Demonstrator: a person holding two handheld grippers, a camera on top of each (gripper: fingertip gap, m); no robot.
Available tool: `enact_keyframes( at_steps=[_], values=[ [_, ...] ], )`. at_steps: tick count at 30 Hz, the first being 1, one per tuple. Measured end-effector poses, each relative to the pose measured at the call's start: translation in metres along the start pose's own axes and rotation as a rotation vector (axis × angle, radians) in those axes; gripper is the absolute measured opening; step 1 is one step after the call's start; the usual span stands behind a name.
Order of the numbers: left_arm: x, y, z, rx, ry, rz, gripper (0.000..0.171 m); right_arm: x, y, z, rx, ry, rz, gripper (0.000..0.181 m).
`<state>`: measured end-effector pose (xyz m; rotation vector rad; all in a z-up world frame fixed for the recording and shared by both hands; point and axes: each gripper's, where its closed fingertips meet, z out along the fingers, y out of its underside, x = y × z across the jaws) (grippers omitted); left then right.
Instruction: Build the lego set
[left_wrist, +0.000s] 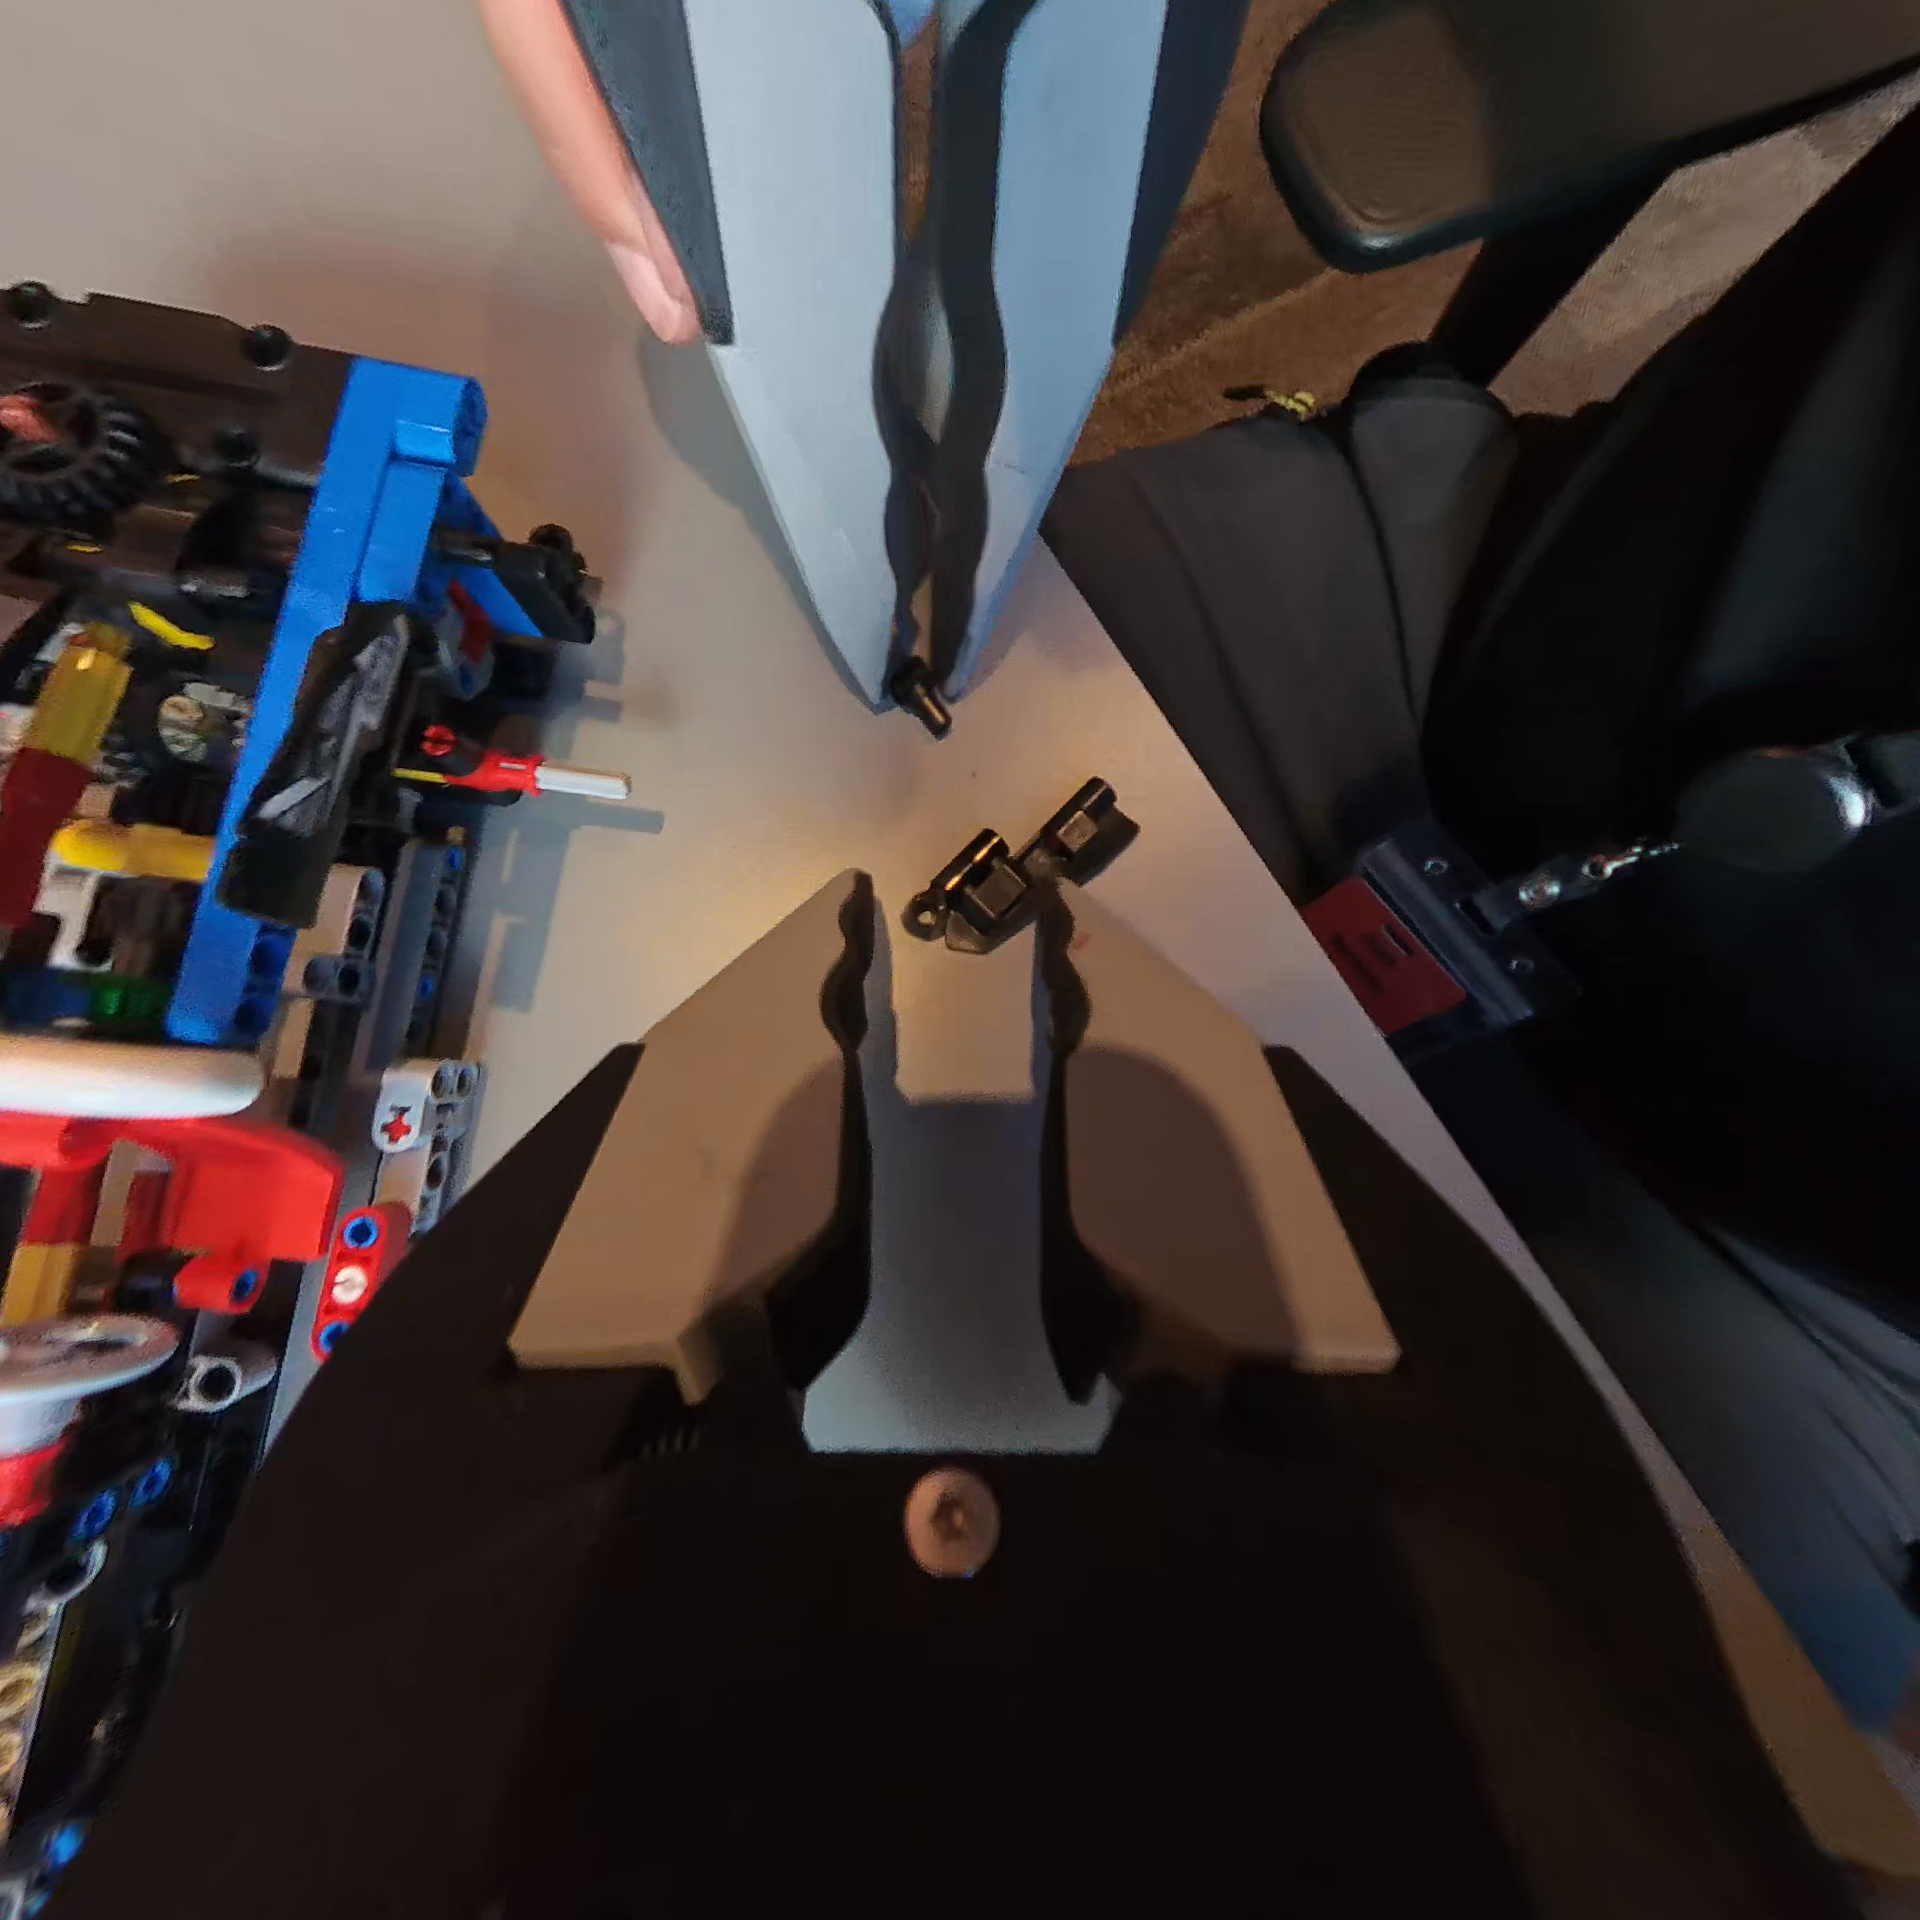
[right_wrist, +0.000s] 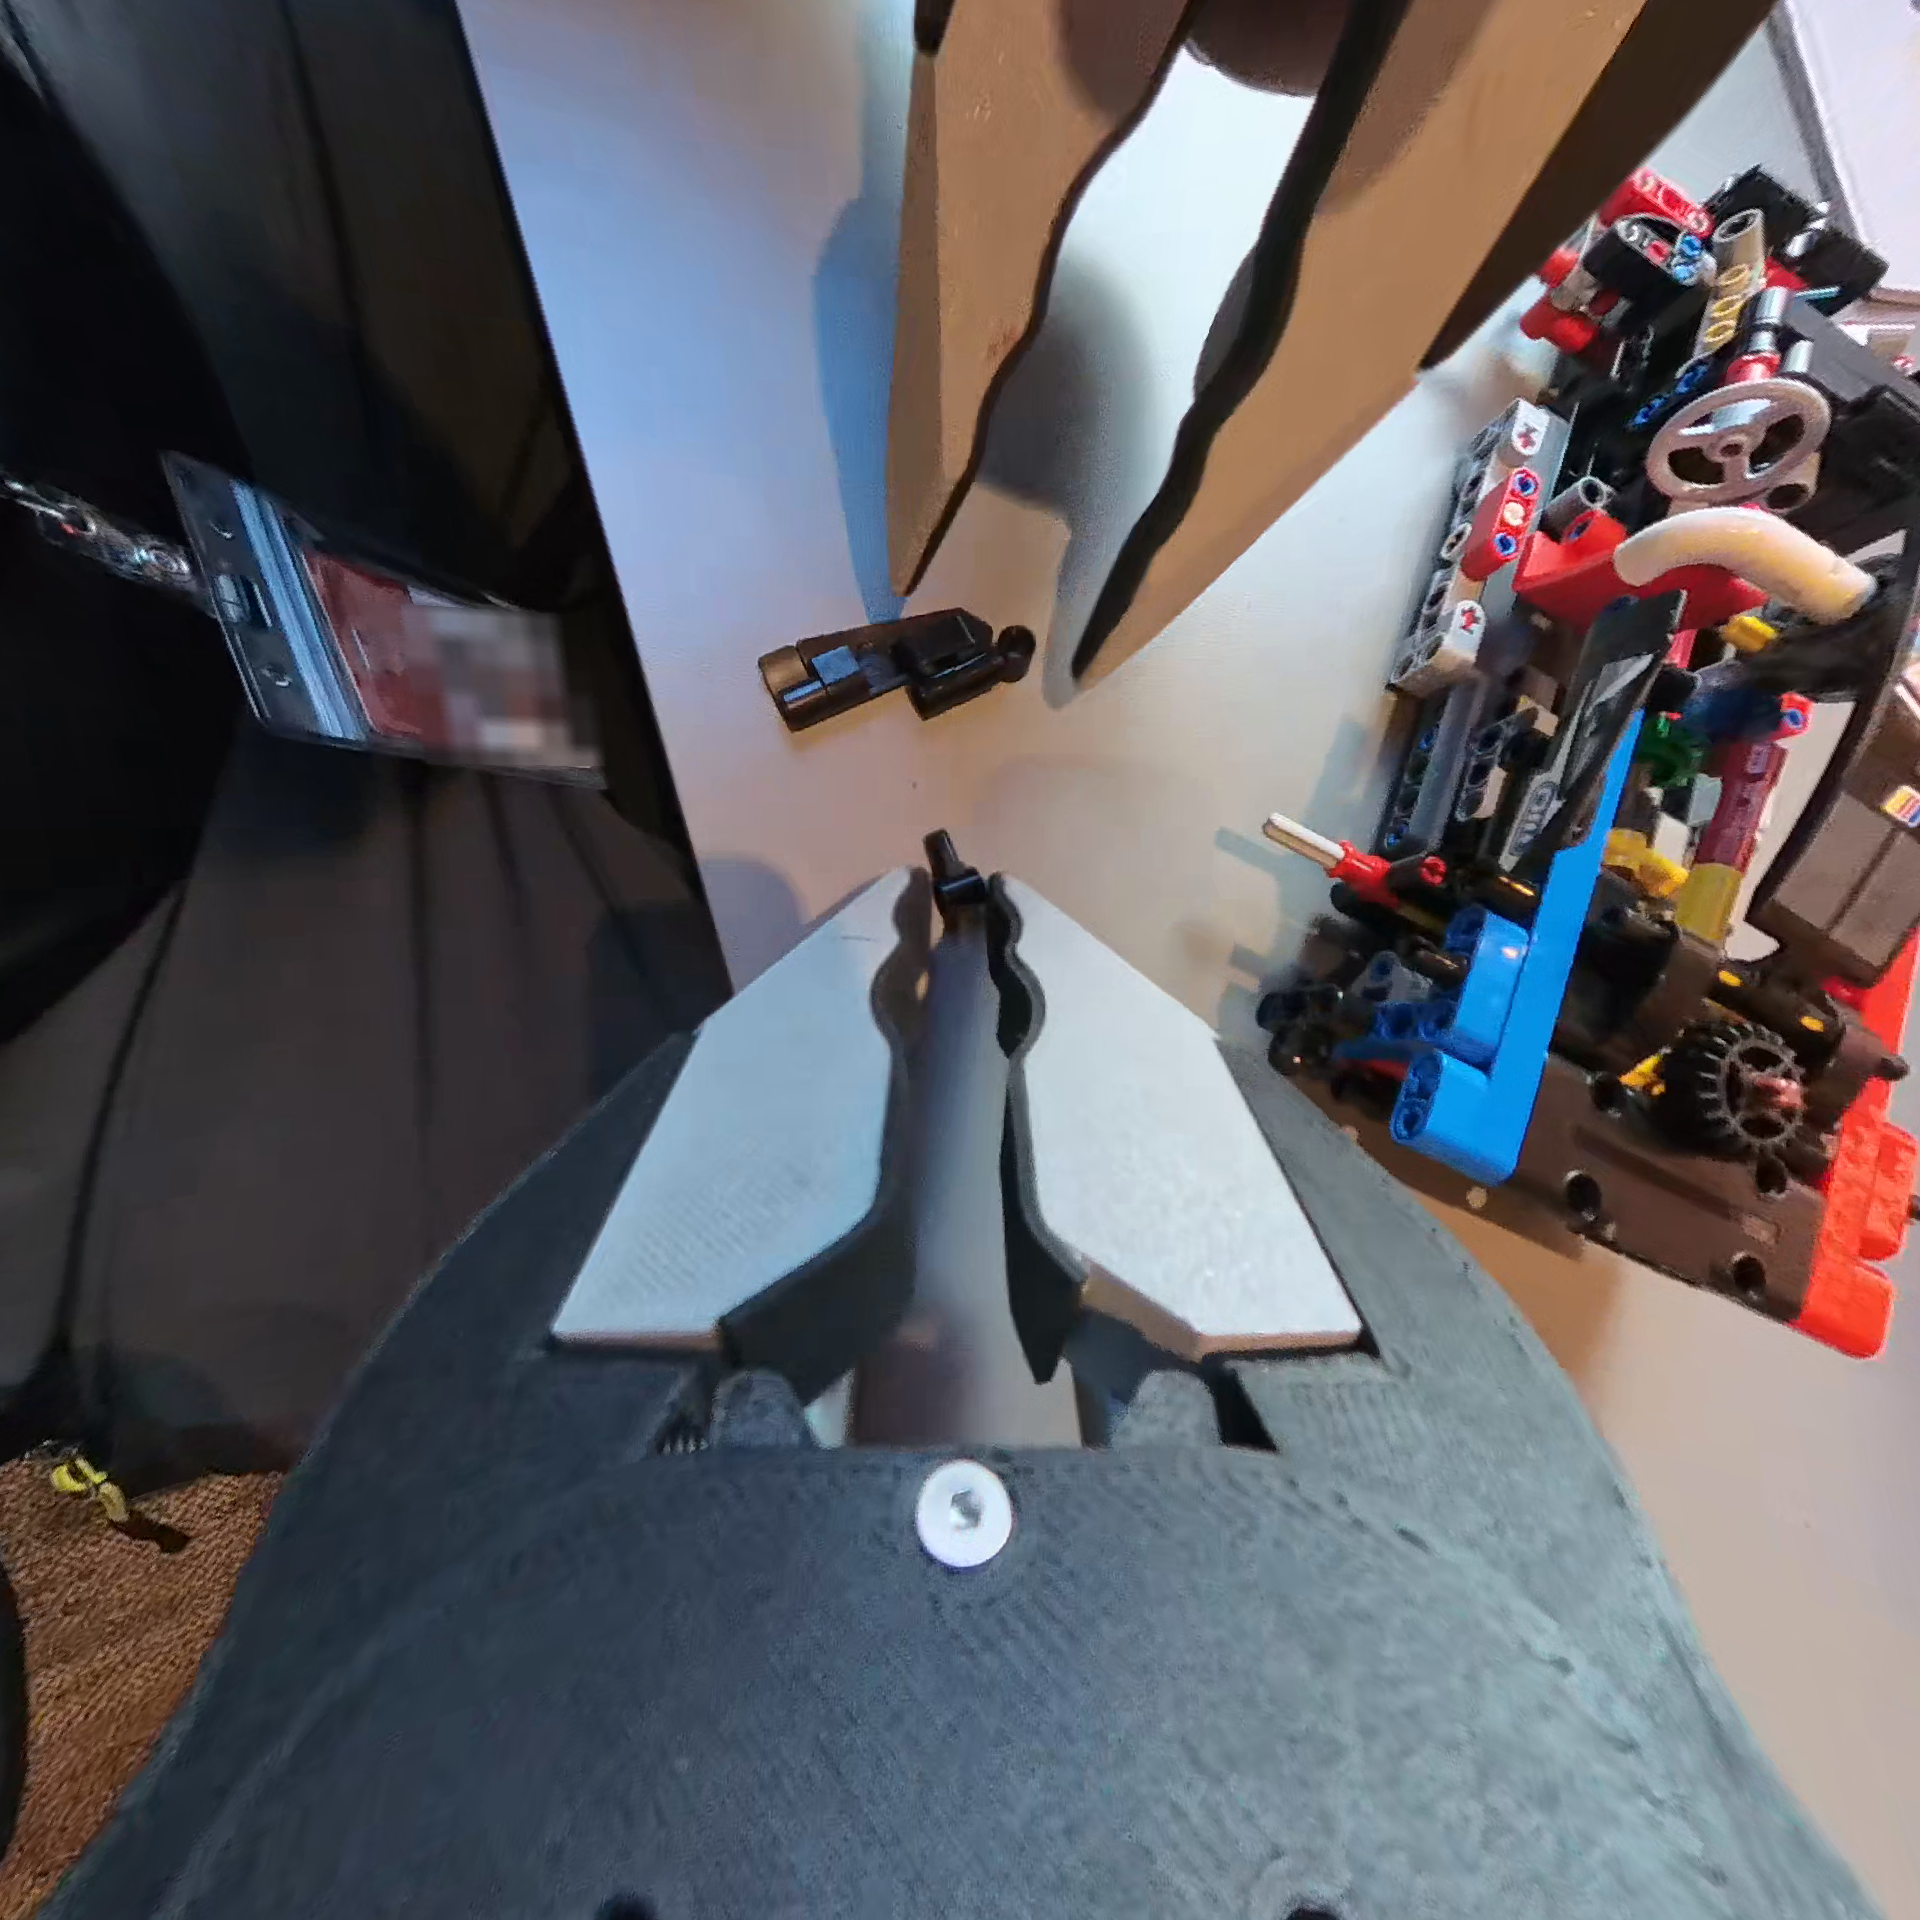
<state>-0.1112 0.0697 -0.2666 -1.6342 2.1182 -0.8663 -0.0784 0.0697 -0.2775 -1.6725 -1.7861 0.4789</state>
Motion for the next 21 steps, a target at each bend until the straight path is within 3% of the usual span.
enact_keyframes(
  at_steps=[4,8,13,17,21],
  values=[
    [0.007,0.003,0.012,-0.022,0.031,0.037,0.017,-0.003,0.001,-0.001,-0.018,-0.016,0.075,0.005],
    [0.010,-0.002,0.016,0.000,0.056,0.069,0.016,-0.001,0.005,-0.009,-0.032,0.105,0.234,0.005],
    [0.003,-0.003,0.005,-0.014,0.002,0.022,0.037,-0.016,0.000,-0.026,0.073,0.161,0.477,0.005],
    [0.009,-0.006,-0.010,0.020,-0.116,0.009,0.031,-0.031,-0.014,-0.034,0.241,0.101,0.736,0.005],
    [0.002,0.007,0.003,-0.043,-0.166,0.101,0.030,-0.035,-0.015,-0.041,0.381,0.073,0.918,0.004]
  ],
)
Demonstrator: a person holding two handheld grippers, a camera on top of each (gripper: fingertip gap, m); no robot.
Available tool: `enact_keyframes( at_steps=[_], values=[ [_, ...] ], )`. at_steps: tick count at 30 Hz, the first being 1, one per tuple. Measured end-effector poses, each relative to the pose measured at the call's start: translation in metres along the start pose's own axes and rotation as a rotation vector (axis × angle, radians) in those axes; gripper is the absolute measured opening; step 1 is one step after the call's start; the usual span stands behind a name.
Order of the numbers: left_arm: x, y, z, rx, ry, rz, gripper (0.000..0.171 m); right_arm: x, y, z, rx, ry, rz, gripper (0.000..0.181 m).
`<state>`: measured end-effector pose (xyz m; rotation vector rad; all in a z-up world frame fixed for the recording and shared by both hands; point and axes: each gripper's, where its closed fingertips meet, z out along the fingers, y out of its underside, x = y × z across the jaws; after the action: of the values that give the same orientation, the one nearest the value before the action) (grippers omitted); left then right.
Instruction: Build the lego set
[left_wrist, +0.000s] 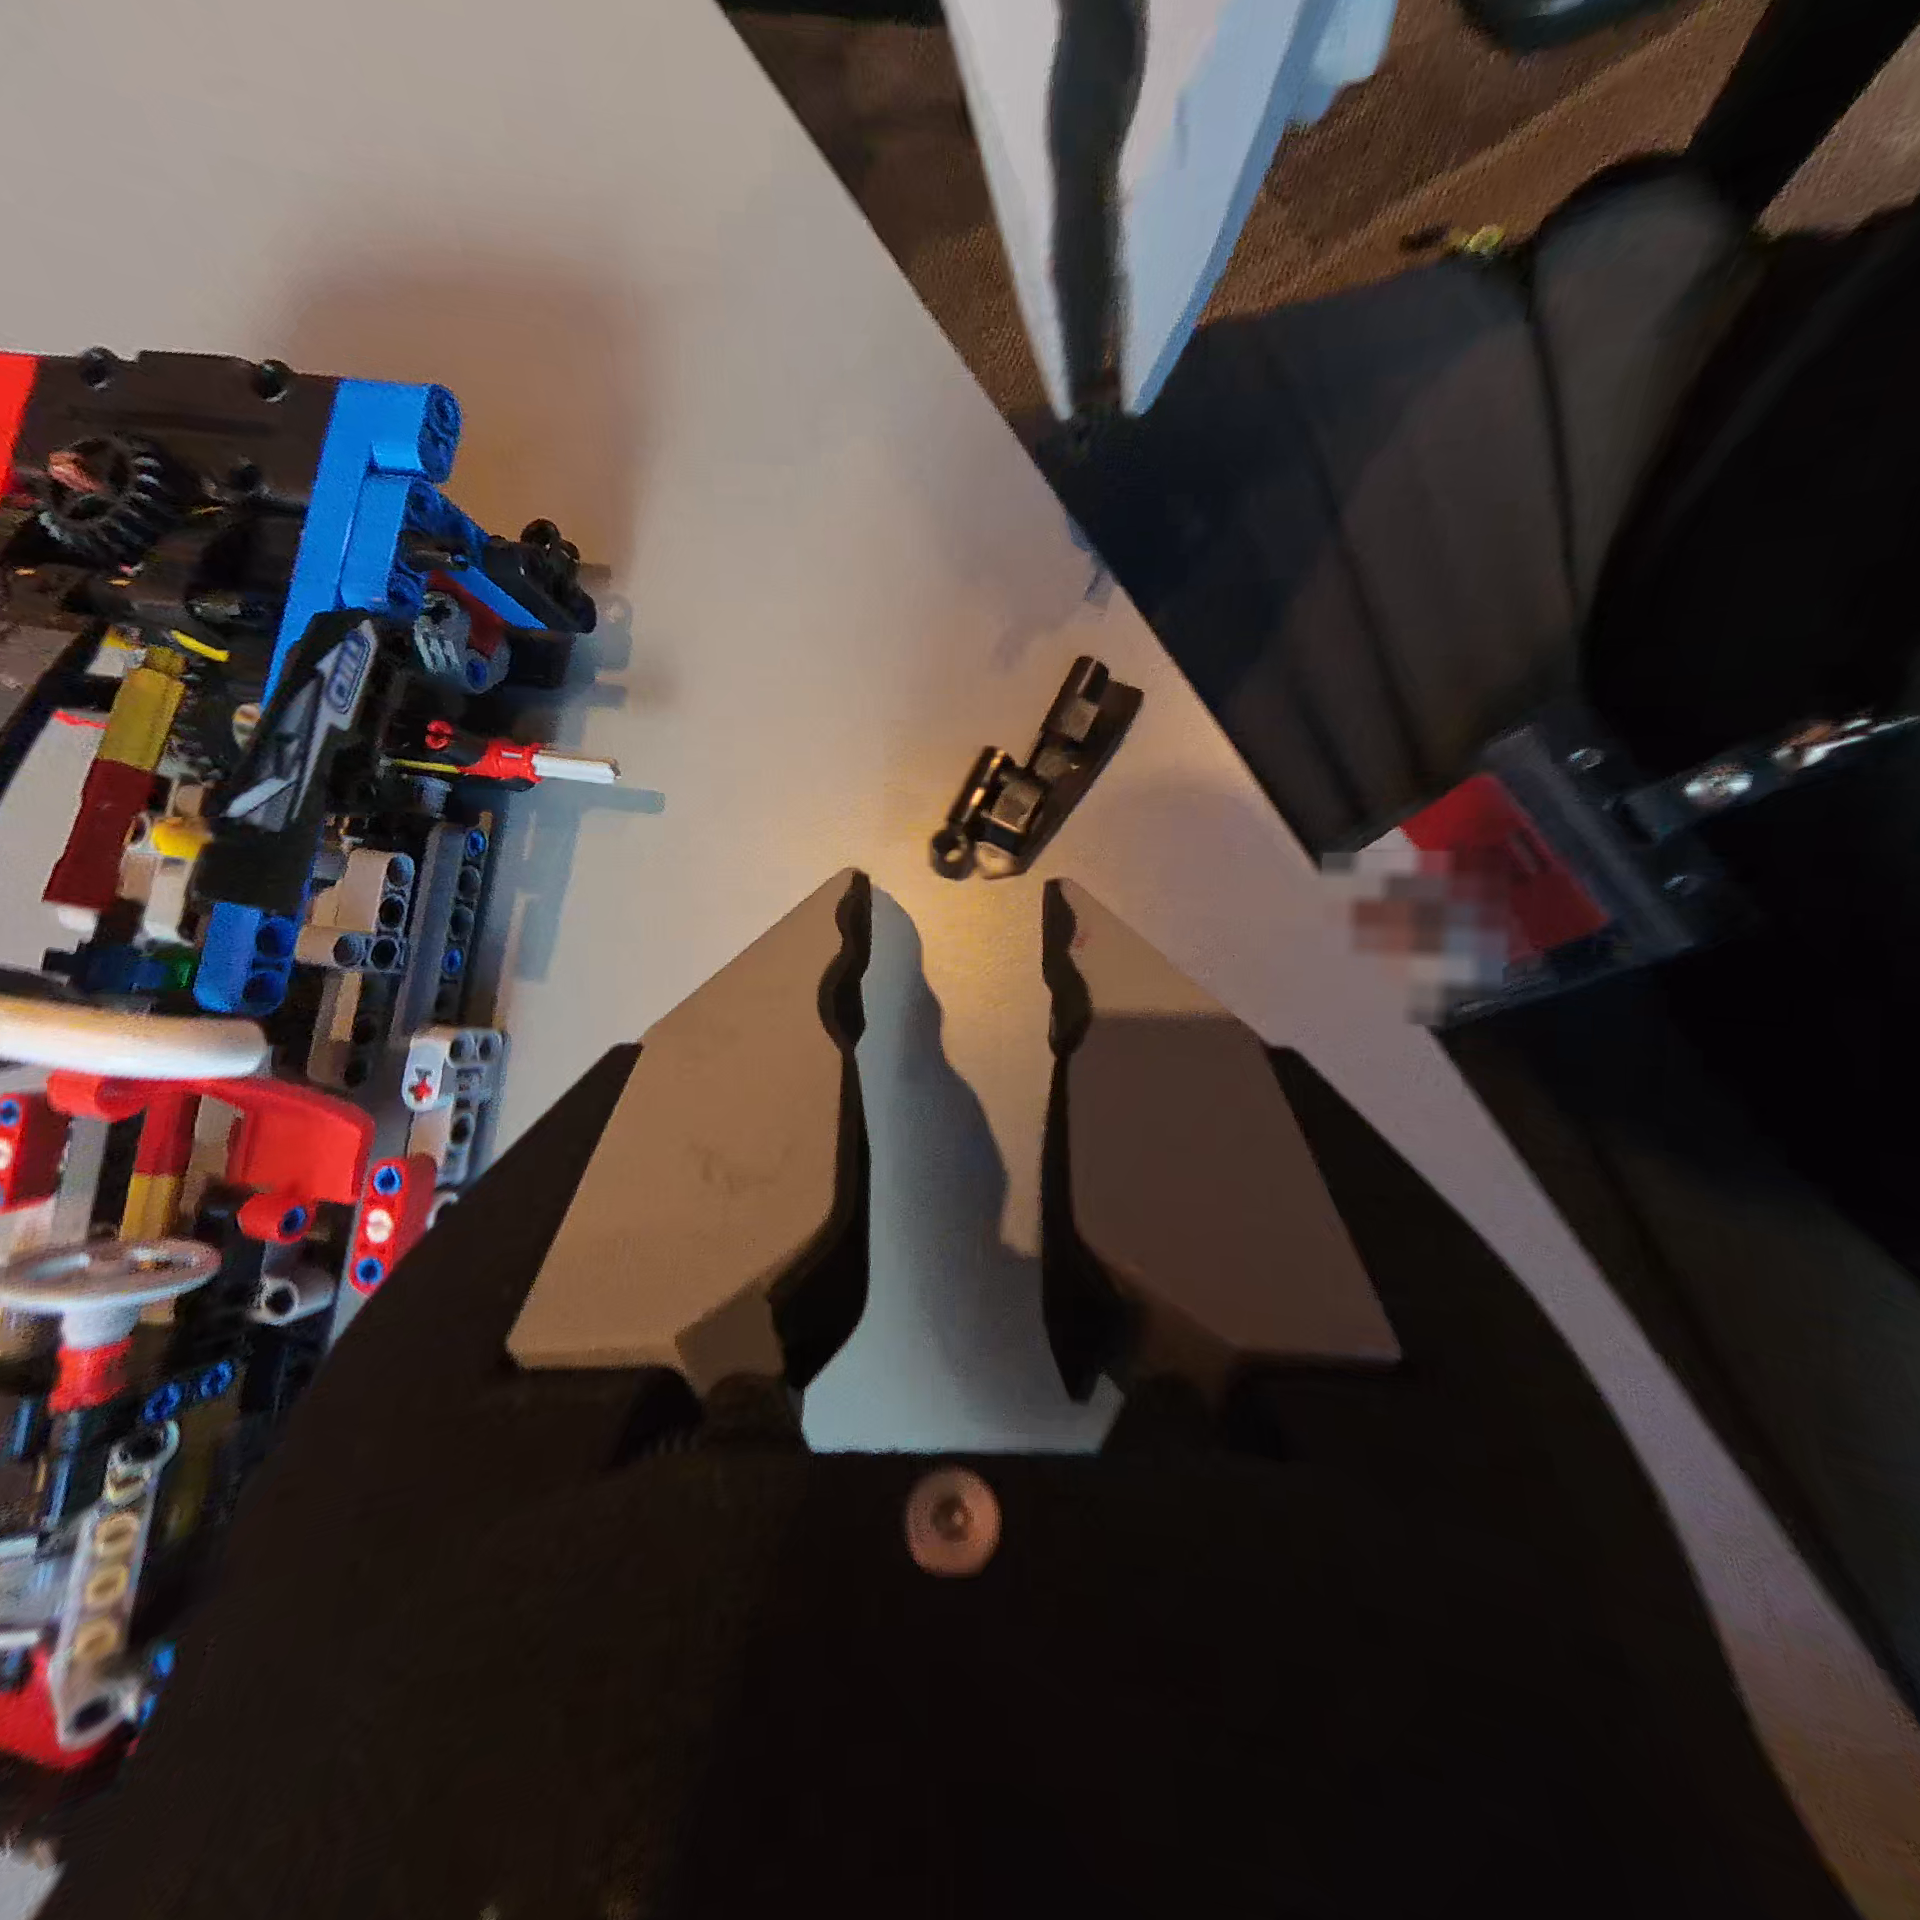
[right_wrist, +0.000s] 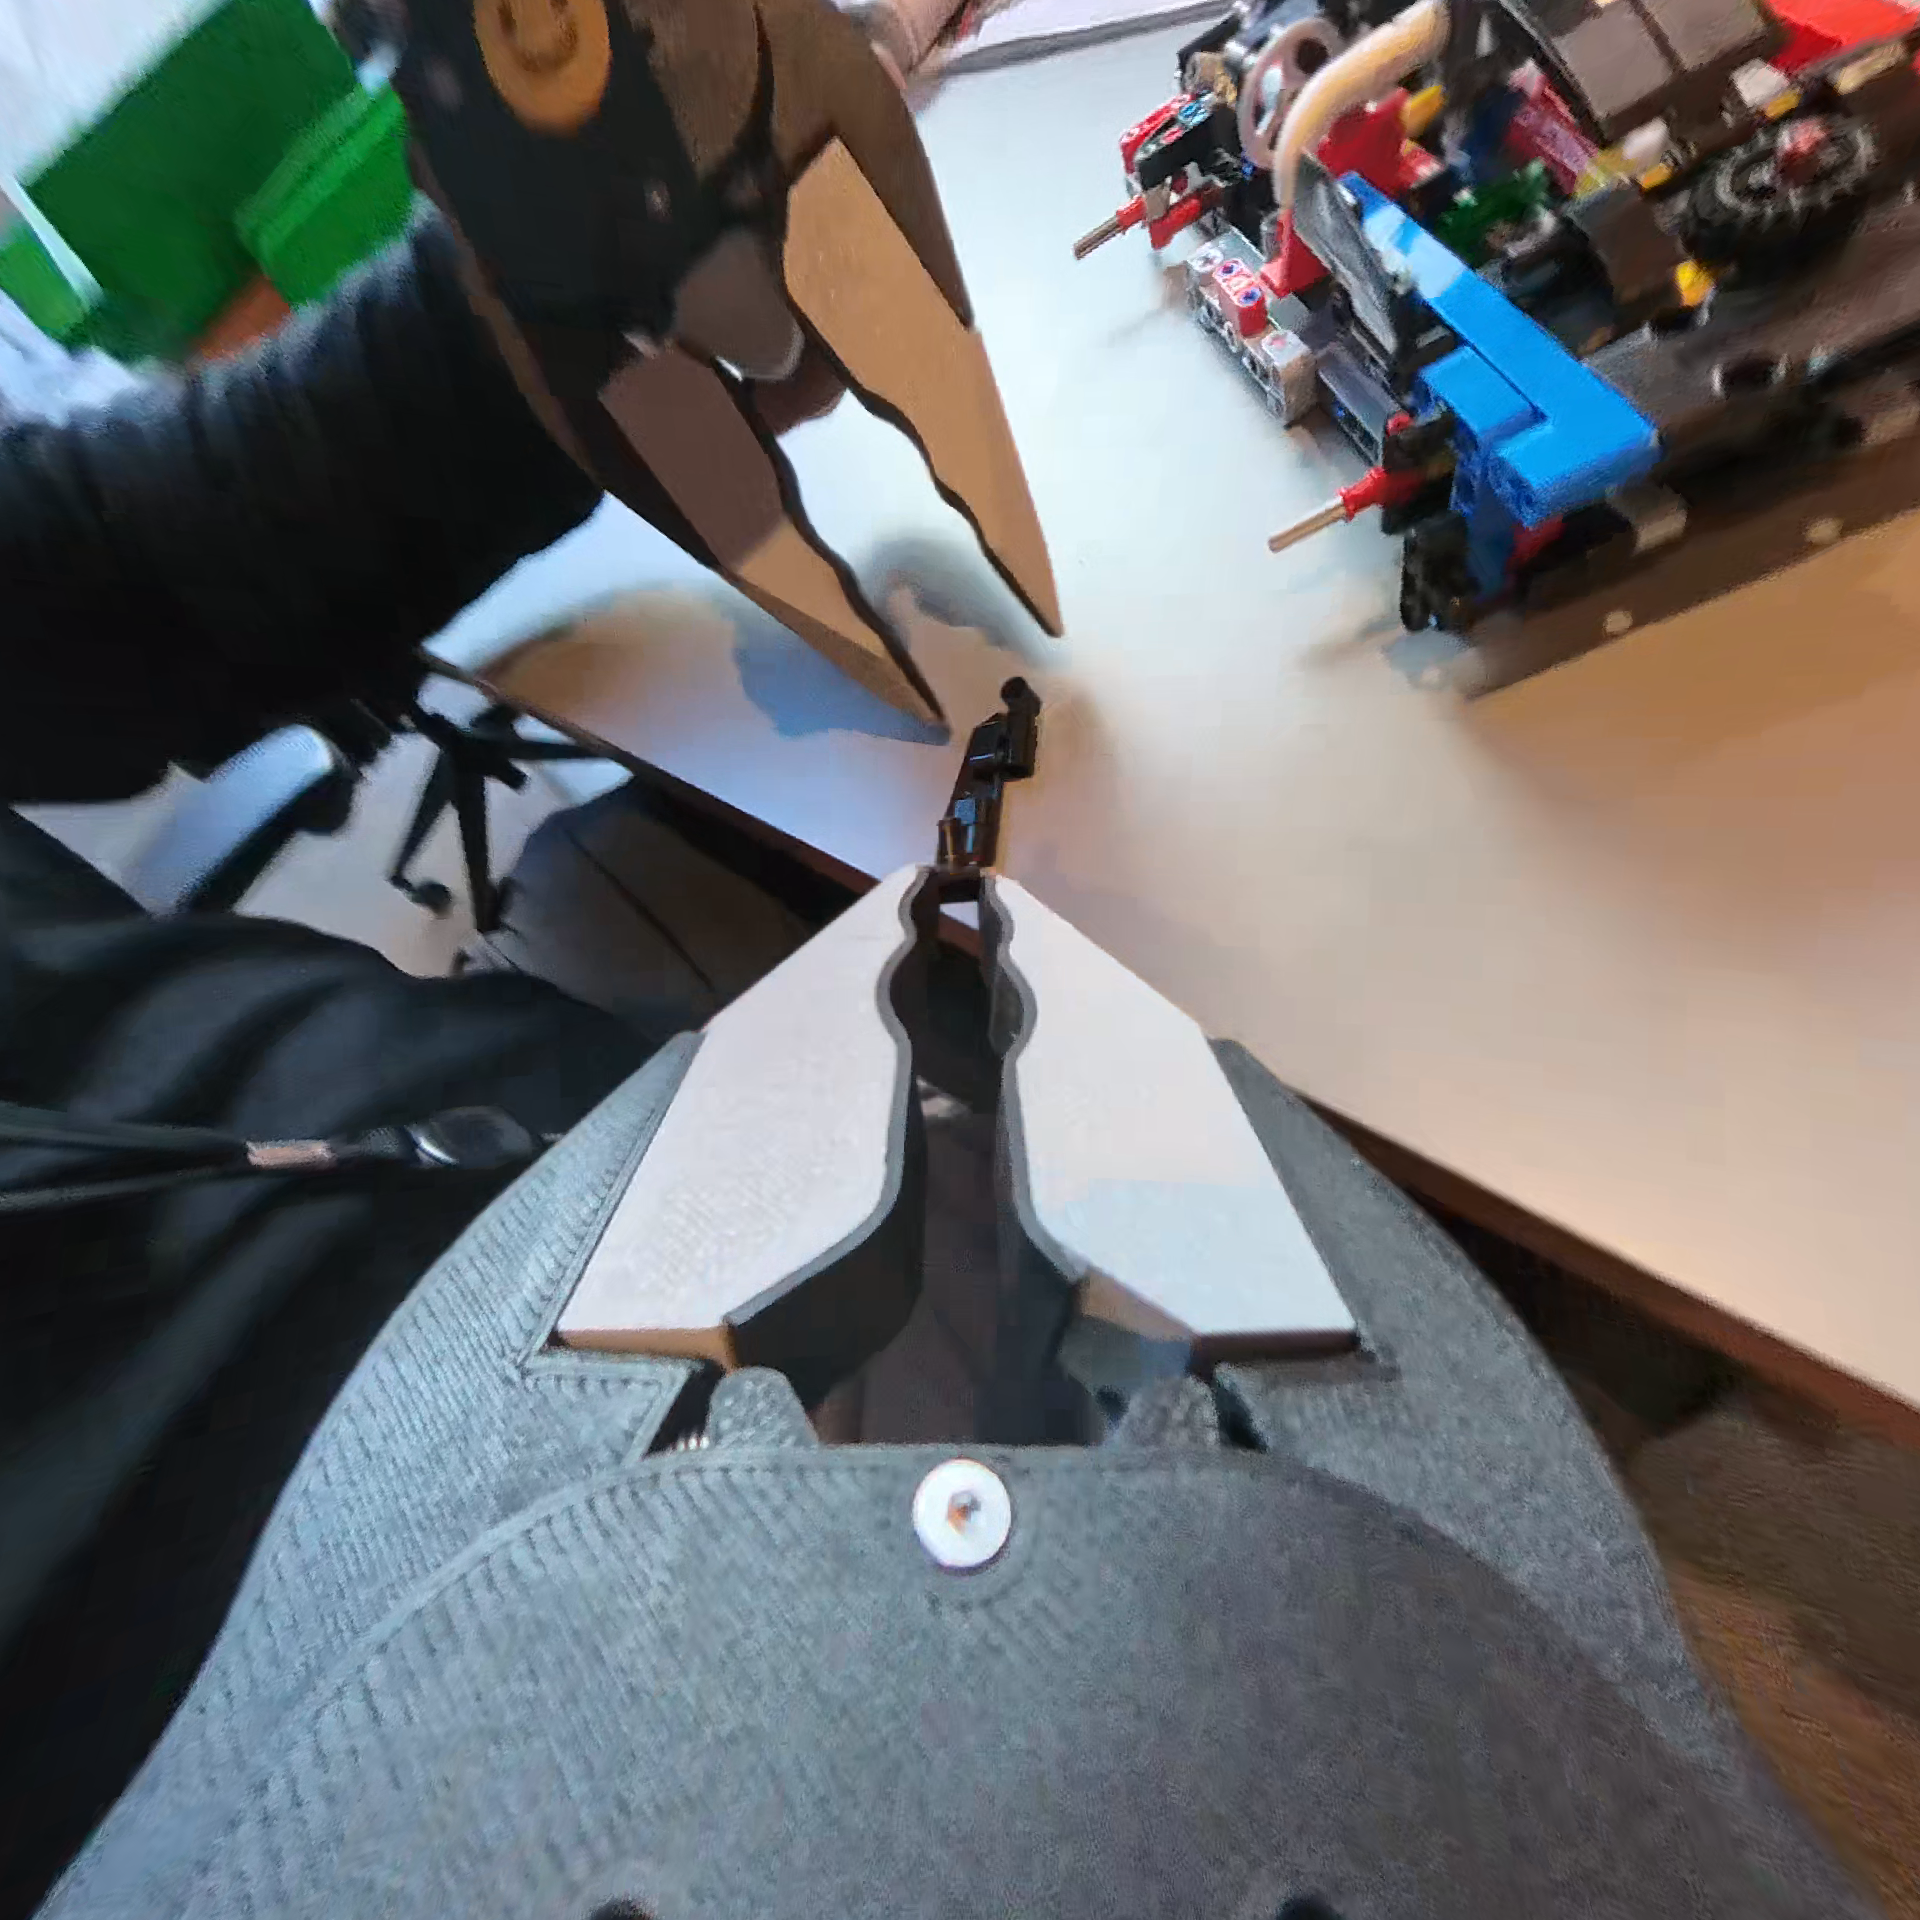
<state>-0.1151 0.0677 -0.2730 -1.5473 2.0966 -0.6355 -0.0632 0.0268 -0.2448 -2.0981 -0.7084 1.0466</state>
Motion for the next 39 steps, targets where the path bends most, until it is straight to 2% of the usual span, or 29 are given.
enact_keyframes(
  at_steps=[4,7,9,13,21,27,35,39],
  values=[
    [0.002,-0.013,0.009,0.083,0.153,-0.005,0.027,-0.002,0.015,-0.003,0.022,-0.021,0.113,0.005],
    [0.013,-0.012,0.012,0.083,0.275,0.021,0.019,-0.004,0.026,-0.008,0.031,-0.023,0.138,0.005],
    [0.014,-0.015,0.013,0.100,0.314,0.026,0.013,-0.004,0.030,-0.010,0.044,-0.030,0.160,0.005],
    [0.021,-0.024,0.019,0.141,0.386,0.024,0.013,0.000,0.027,-0.012,0.057,0.012,0.138,0.005],
    [0.023,-0.037,0.029,0.163,0.346,0.061,0.013,0.020,0.020,-0.012,-0.132,0.201,-0.120,0.005],
    [0.027,-0.042,0.032,0.163,0.388,0.111,0.013,0.015,0.023,-0.005,-0.158,0.070,0.058,0.005],
    [0.027,-0.045,0.035,0.168,0.353,0.091,0.013,0.015,0.026,0.000,-0.341,0.218,-0.129,0.005],
    [0.030,-0.044,0.033,0.175,0.326,0.107,0.013,0.016,0.023,0.004,-0.331,0.221,-0.114,0.005]
  ],
)
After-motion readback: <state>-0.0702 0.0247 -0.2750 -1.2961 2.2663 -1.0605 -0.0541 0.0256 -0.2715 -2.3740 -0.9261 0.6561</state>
